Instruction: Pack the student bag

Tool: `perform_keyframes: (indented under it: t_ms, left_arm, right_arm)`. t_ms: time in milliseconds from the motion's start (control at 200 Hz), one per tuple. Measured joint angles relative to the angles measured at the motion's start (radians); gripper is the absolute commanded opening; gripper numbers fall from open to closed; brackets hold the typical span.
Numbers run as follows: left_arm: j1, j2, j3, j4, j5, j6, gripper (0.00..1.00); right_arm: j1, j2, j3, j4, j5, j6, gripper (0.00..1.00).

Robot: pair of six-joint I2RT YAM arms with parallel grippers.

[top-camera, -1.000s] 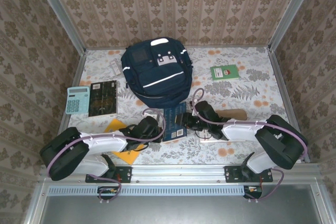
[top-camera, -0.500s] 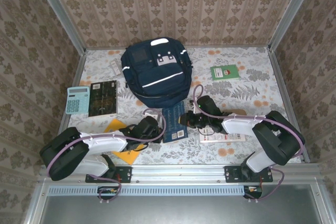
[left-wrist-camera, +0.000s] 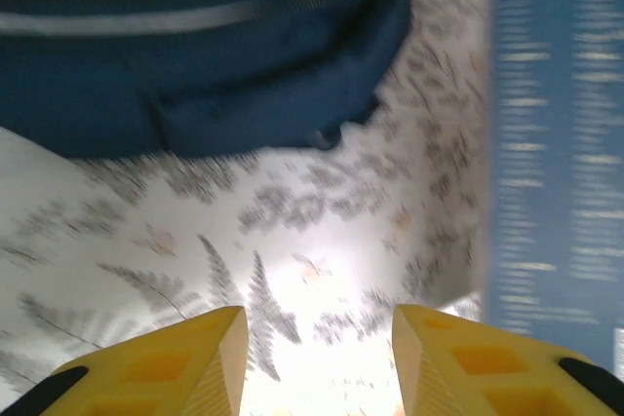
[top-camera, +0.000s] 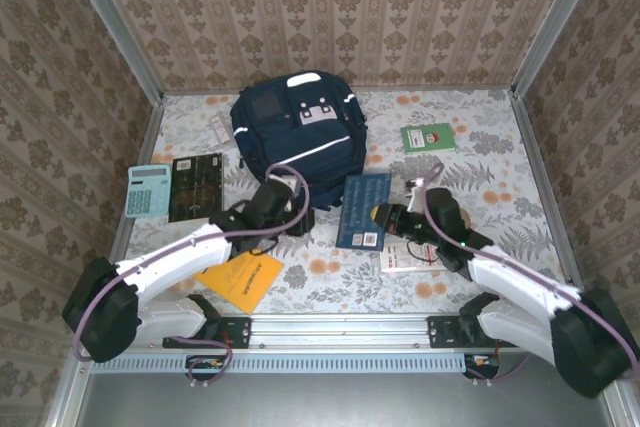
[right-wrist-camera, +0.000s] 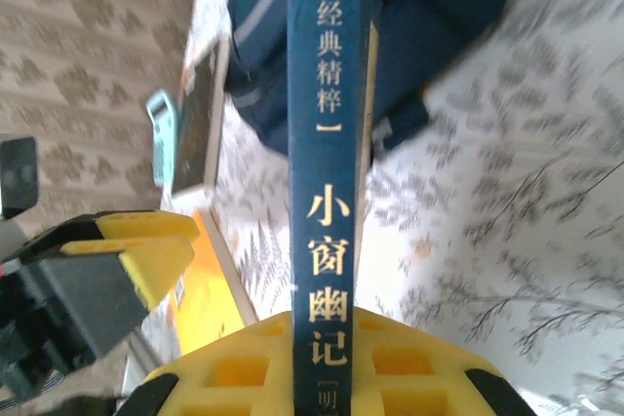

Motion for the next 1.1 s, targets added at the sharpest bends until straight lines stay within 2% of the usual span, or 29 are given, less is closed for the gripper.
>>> perform_keyframes:
  t_ms: [150,300,510,740,895,975,1045,1100]
  left_arm:
    - [0.074,0.118,0.149,-0.072,0.020,0.108,0.48]
    - [0.092,0.240,0.266,-0.117,0.030,0.204,0.51]
    - [0.077,0.397,0.418,-0.149,0.006,0.323,0.52]
    - [0.019,0.583,0.618,-0.212,-0.051,0.446,0.53]
    - [0.011,0.694,0.724,-0.252,-0.097,0.500,0.53]
    - [0.013,0.738,0.758,-0.274,-0.115,0.518,0.51]
    - [0.014,0.766,0.776,-0.288,-0.129,0.531,0.45]
    - [0.014,0.780,0.782,-0.294,-0.135,0.535,0.34]
  right_arm:
    - [-0.026,-0.234,-0.012,-0.123,0.095,-0.006,0.00]
    - [-0.033,-0.361,-0.020,-0.204,0.142,-0.011,0.00]
    - [-0.043,-0.379,-0.026,-0.281,0.156,-0.010,0.00]
    - [-0.053,-0.385,-0.031,-0.306,0.154,0.006,0.00]
    - [-0.057,-0.395,-0.033,-0.306,0.145,0.010,0.00]
    - [-0.061,-0.397,-0.036,-0.305,0.138,0.012,0.00]
    - [-0.063,-0.399,-0.040,-0.305,0.135,0.013,0.00]
    - [-0.065,-0.399,-0.043,-0.305,0.132,0.014,0.00]
